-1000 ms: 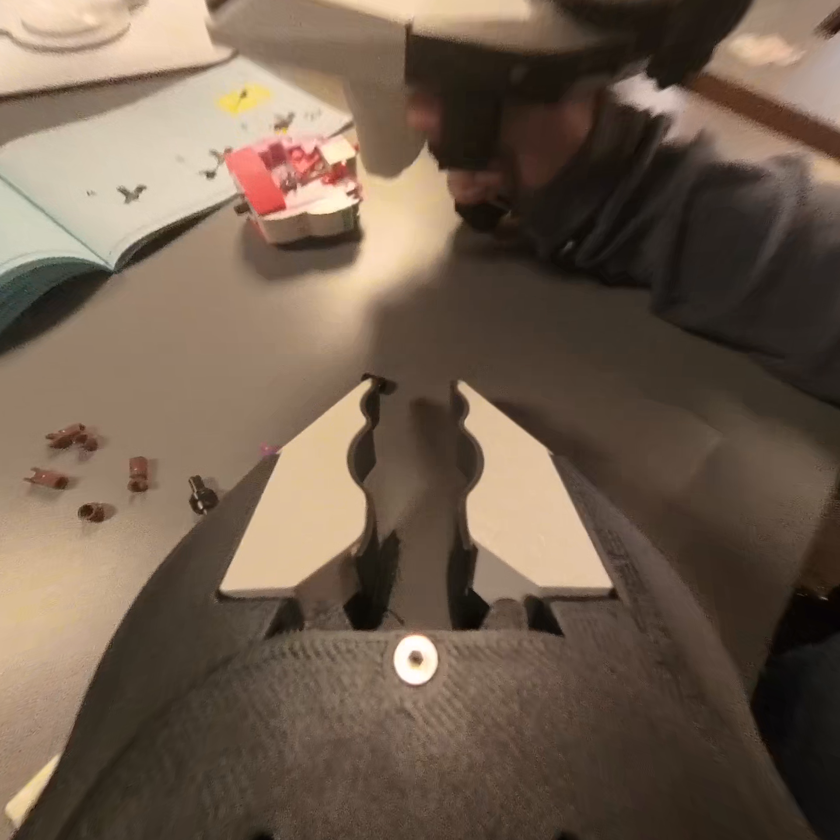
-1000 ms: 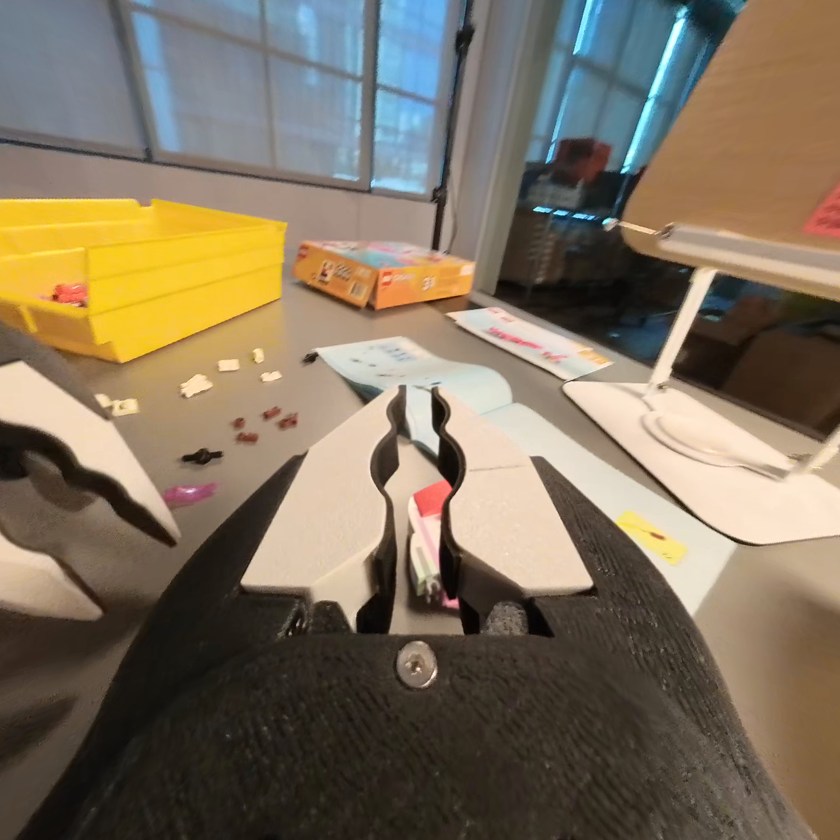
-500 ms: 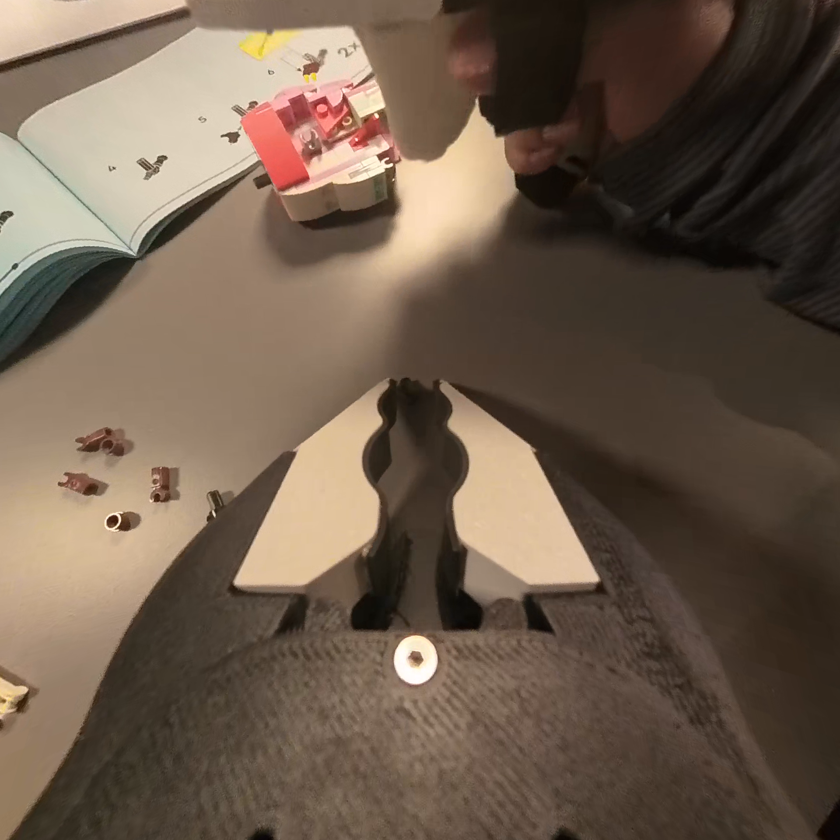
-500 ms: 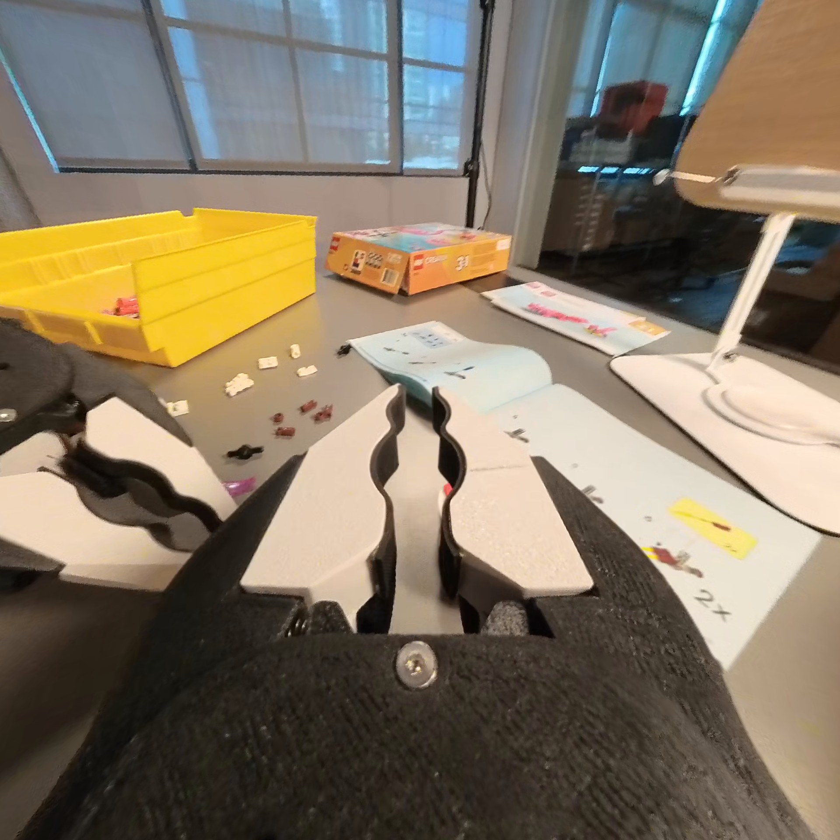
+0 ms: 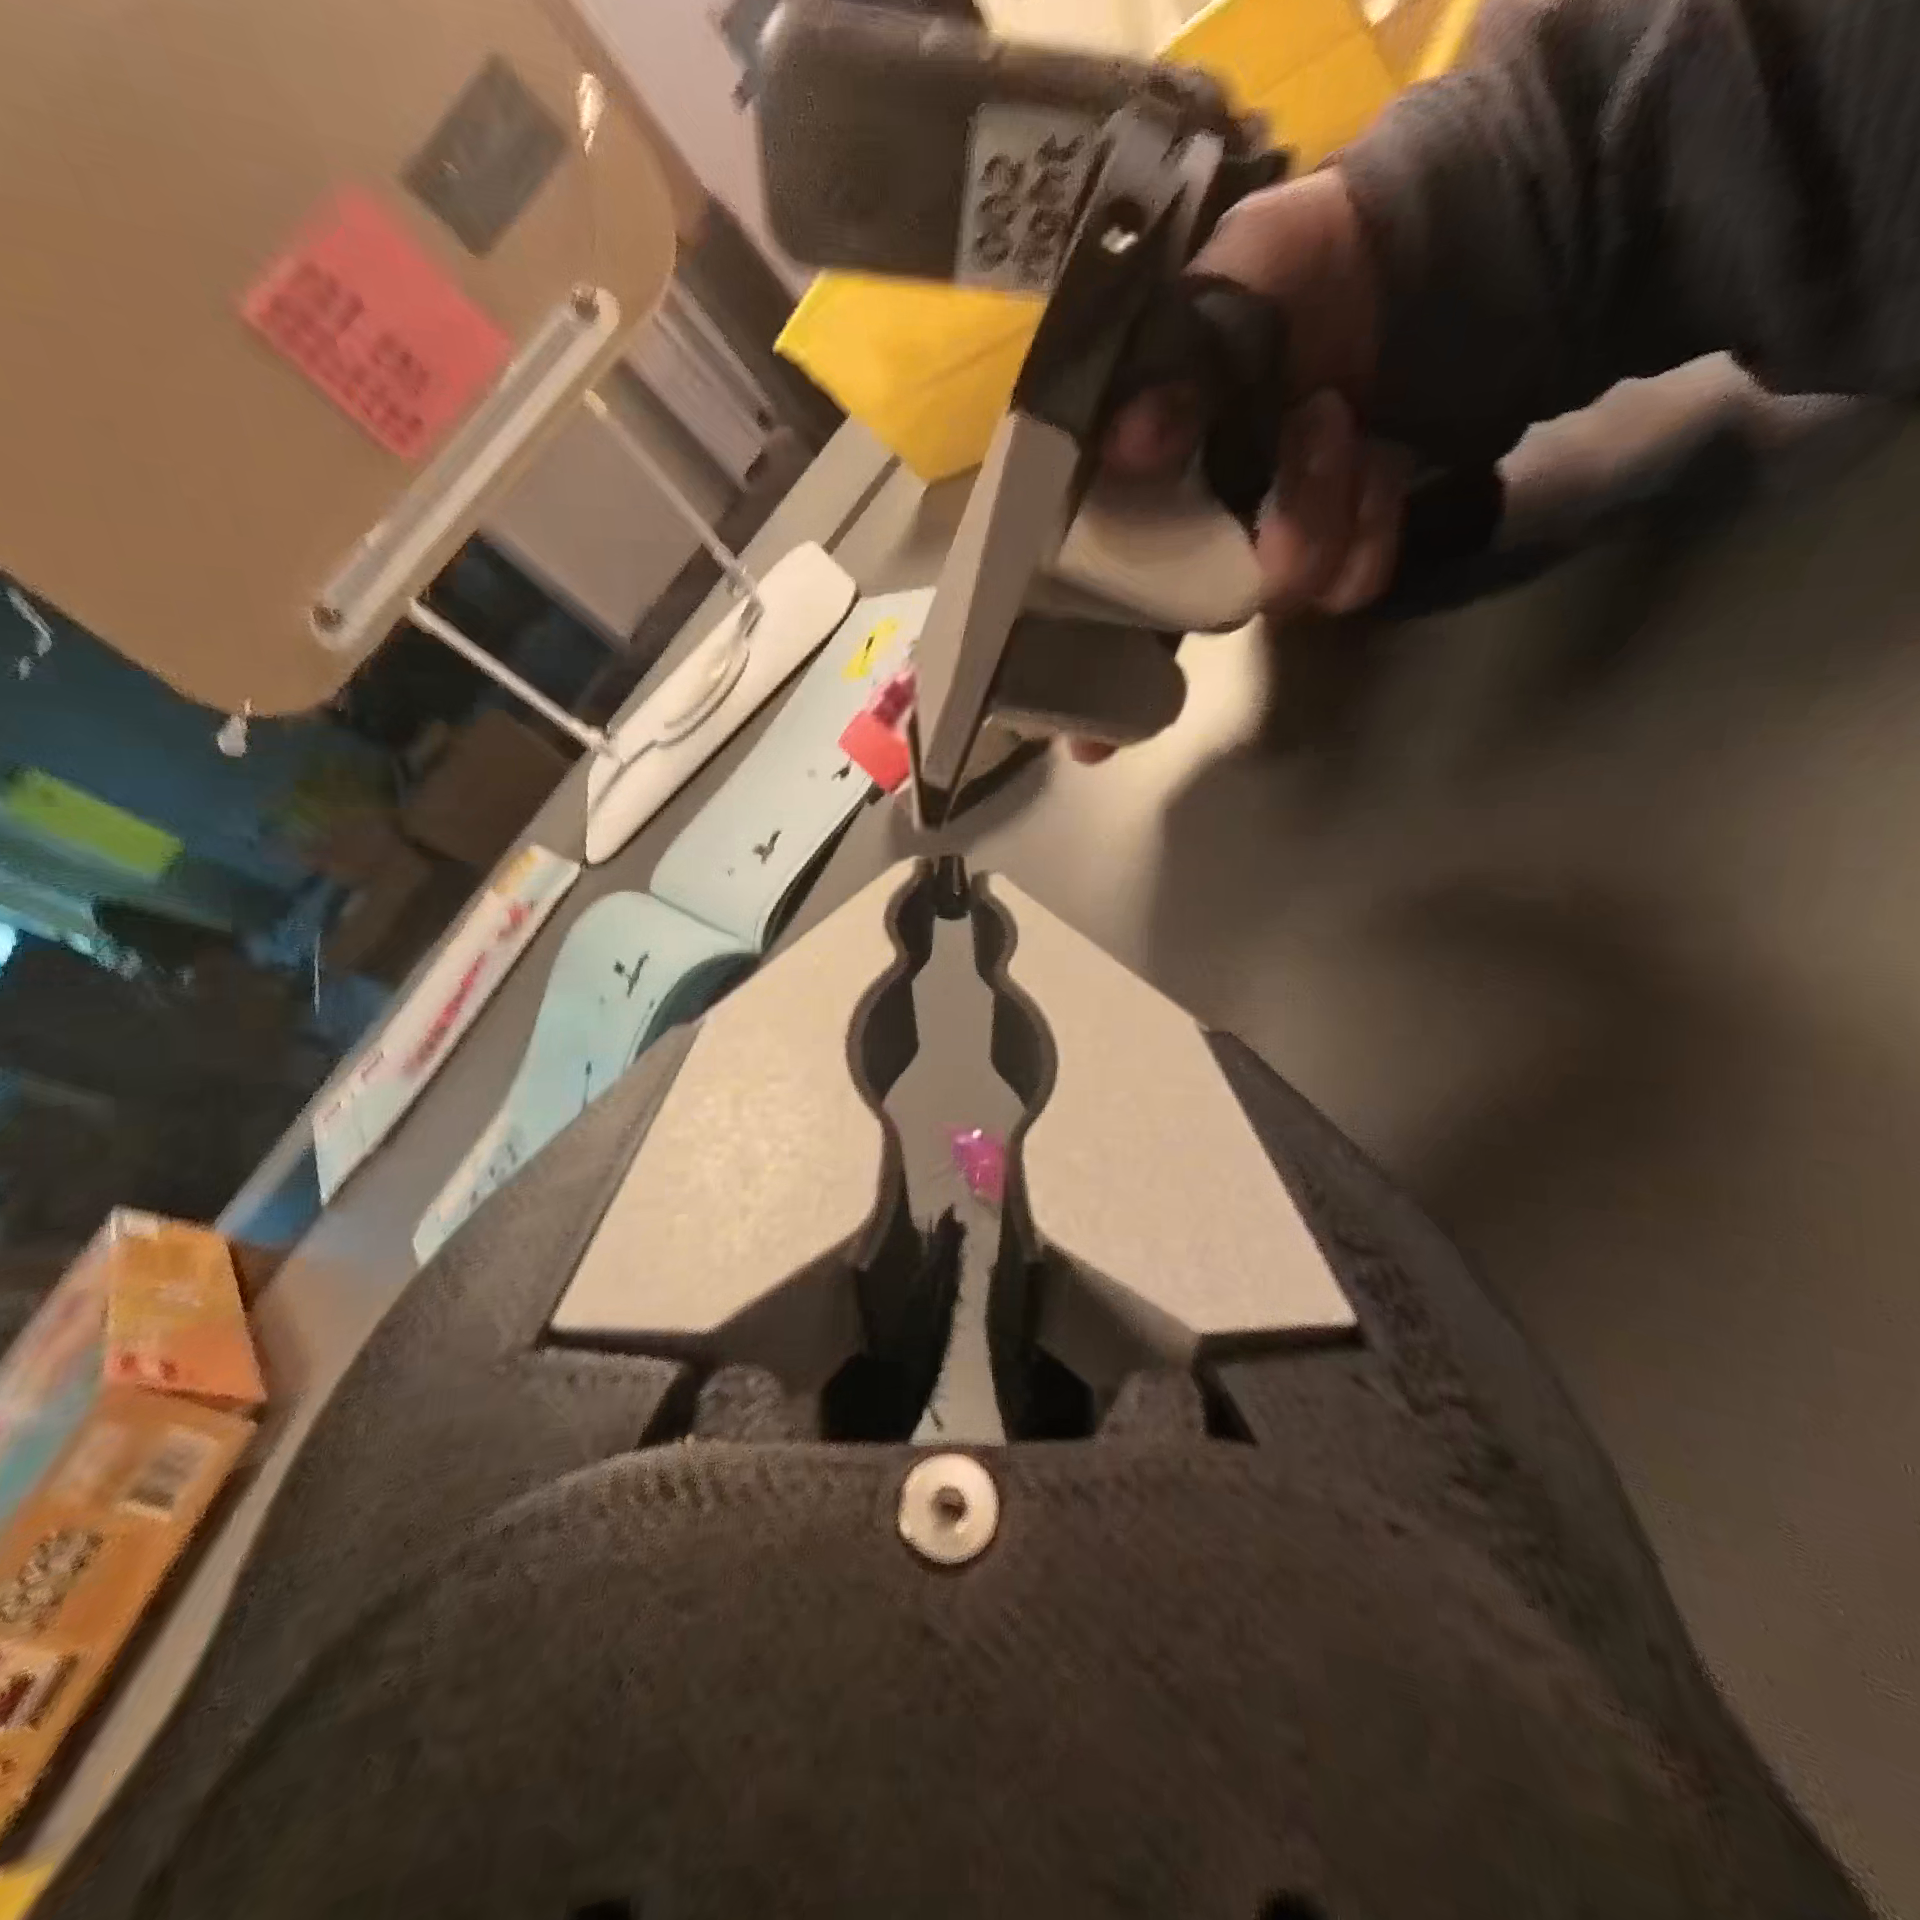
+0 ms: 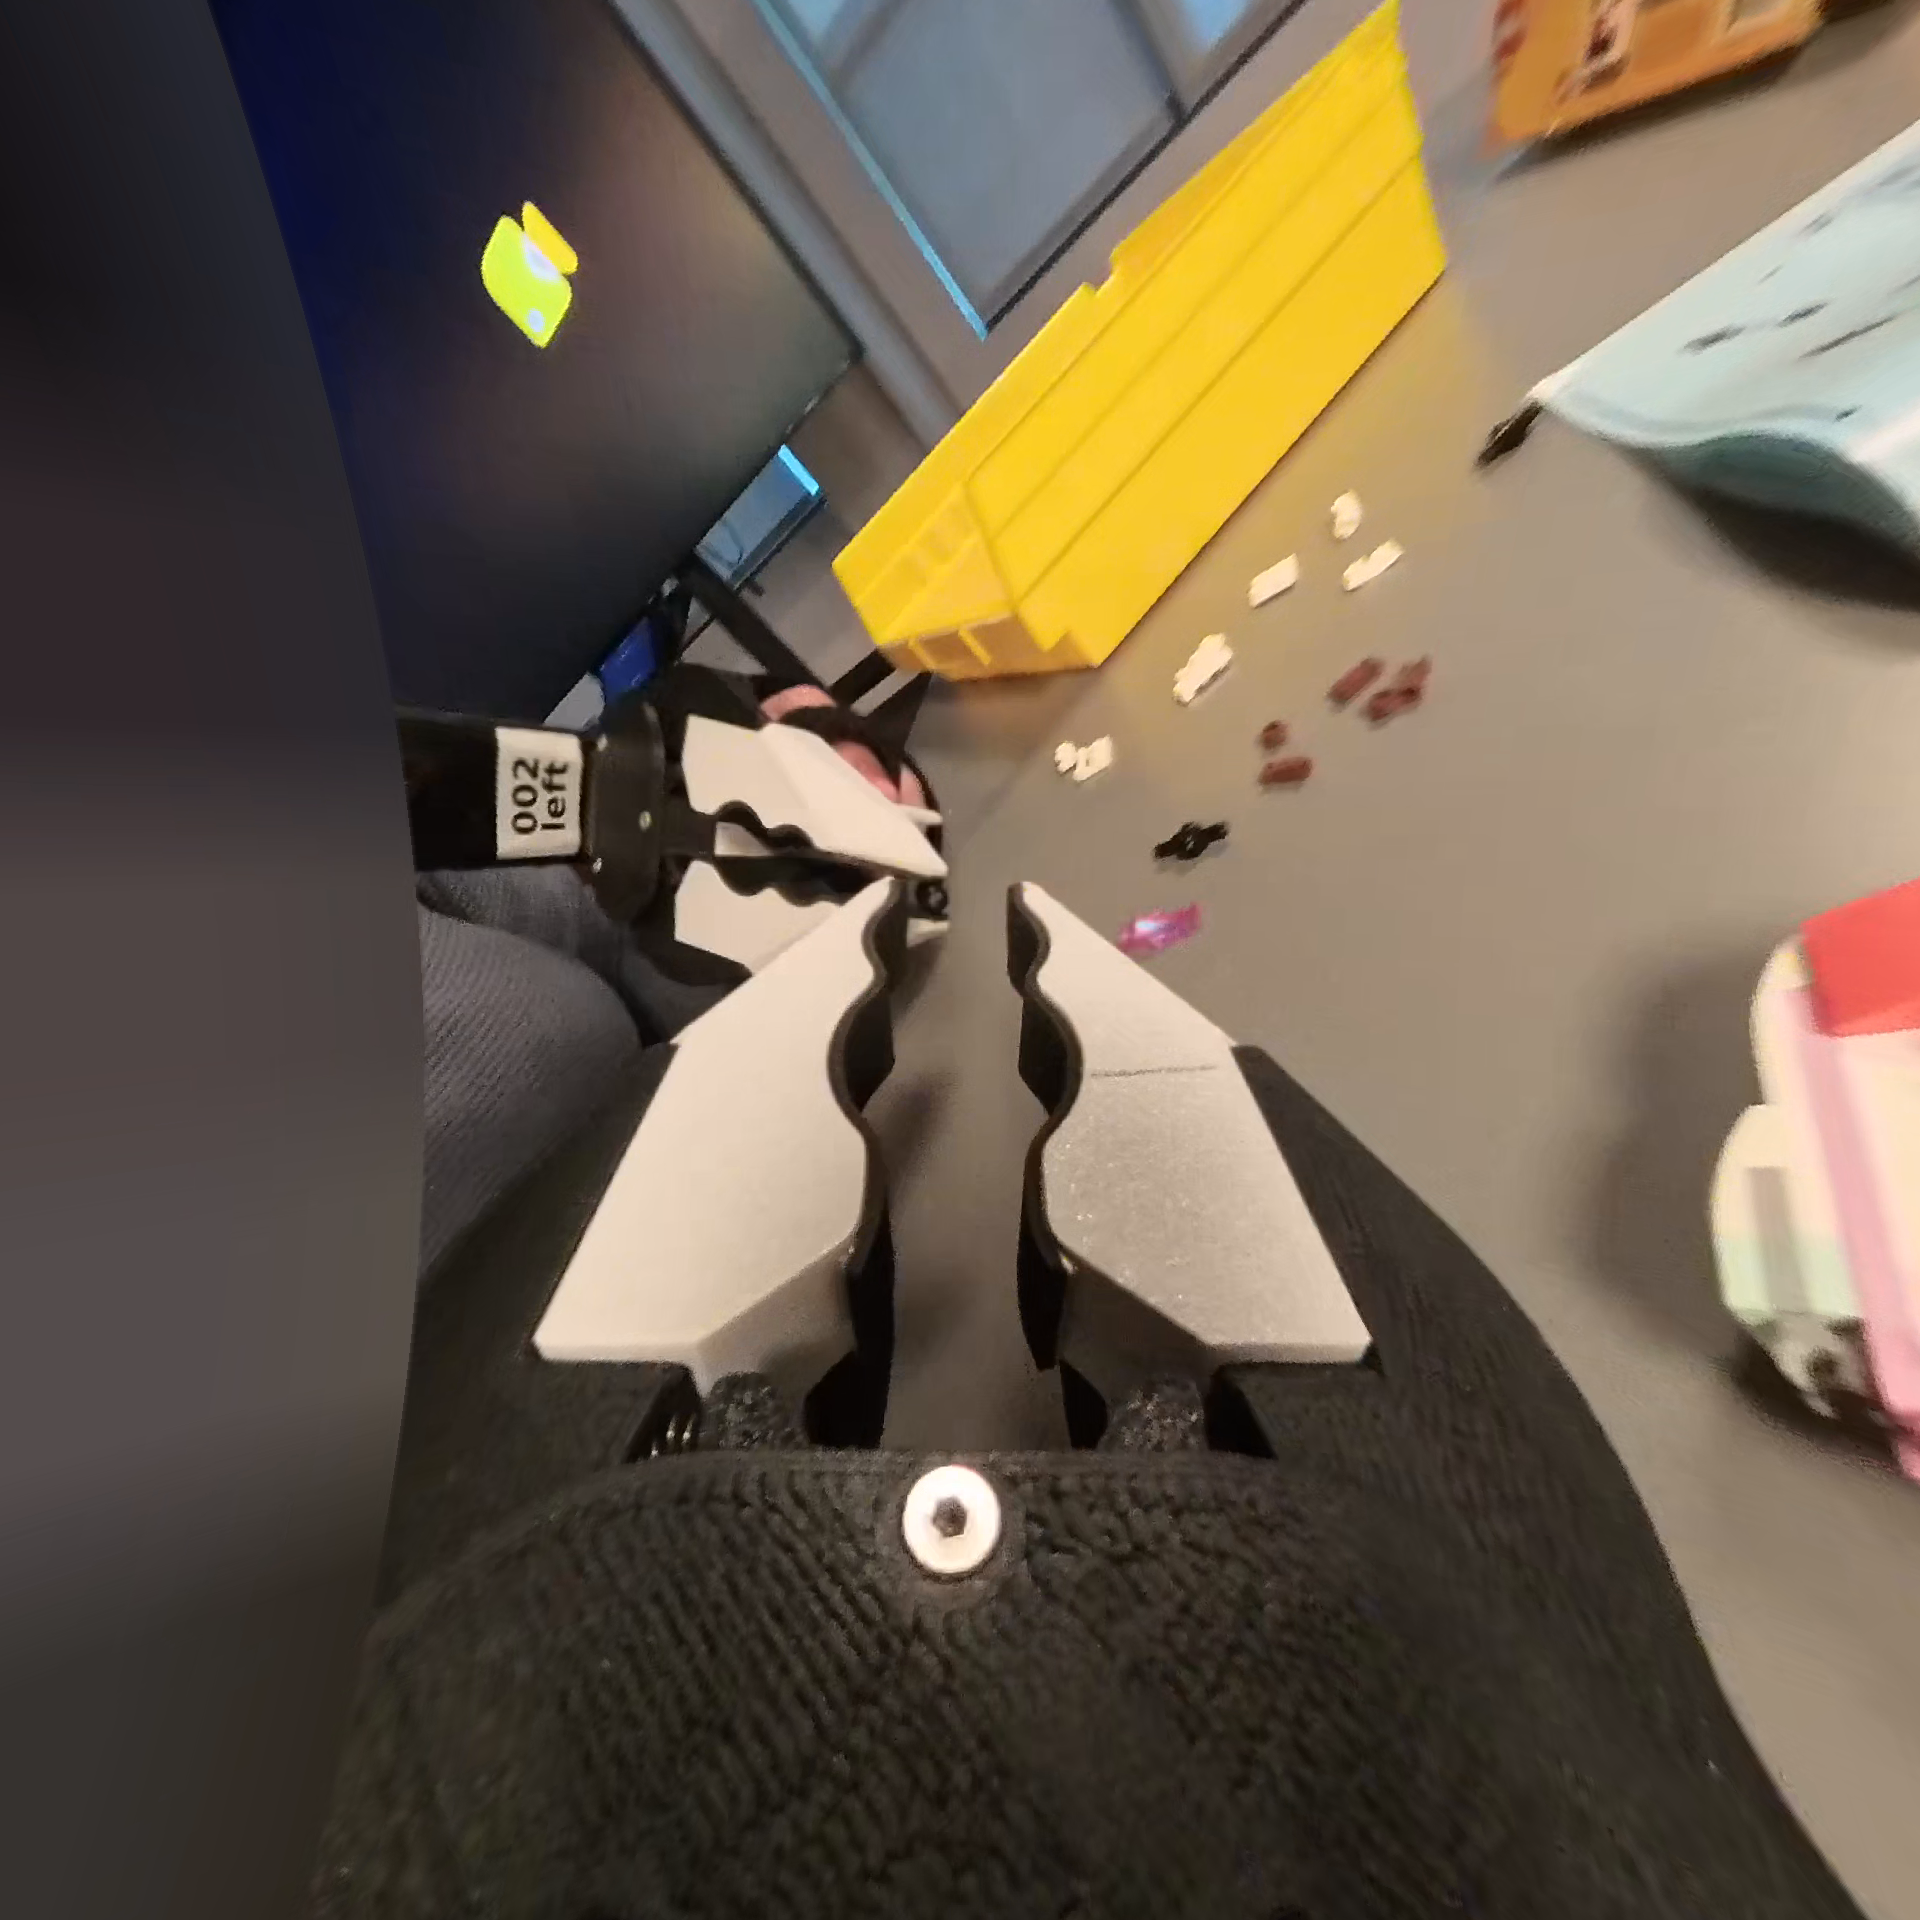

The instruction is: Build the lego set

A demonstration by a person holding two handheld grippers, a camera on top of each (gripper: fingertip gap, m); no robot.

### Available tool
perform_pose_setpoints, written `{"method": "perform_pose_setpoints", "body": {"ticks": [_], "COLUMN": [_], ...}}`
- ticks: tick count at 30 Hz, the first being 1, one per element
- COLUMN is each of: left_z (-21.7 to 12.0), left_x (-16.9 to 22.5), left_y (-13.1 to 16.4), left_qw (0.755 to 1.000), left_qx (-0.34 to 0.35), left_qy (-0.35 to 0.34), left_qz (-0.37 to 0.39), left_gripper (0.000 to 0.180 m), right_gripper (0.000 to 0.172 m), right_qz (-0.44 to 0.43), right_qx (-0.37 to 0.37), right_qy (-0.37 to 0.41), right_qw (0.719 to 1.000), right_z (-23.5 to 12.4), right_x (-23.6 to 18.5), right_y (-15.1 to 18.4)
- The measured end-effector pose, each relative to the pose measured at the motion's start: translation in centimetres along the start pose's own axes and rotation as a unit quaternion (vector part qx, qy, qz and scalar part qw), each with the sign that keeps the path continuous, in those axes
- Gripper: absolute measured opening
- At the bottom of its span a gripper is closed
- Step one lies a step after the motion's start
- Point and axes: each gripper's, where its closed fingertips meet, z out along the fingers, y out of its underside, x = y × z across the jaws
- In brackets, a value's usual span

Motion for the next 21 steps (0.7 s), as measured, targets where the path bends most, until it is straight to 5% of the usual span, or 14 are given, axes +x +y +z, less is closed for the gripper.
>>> {"method": "perform_pose_setpoints", "body": {"ticks": [6,21], "left_z": [-0.3,-0.7], "left_x": [0.5,0.4], "left_y": [-0.7,-1.1], "left_qw": [0.998,0.997], "left_qx": [0.021,0.04], "left_qy": [-0.007,-0.009], "left_qz": [0.057,0.069], "left_gripper": [0.006,0.006], "right_gripper": [0.014,0.004], "right_qz": [0.036,0.034], "right_qx": [-0.028,-0.036], "right_qy": [-0.06,-0.063], "right_qw": [0.997,0.997], "right_z": [0.9,1.4], "right_x": [-1.6,-1.8], "right_y": [1.0,1.3]}}
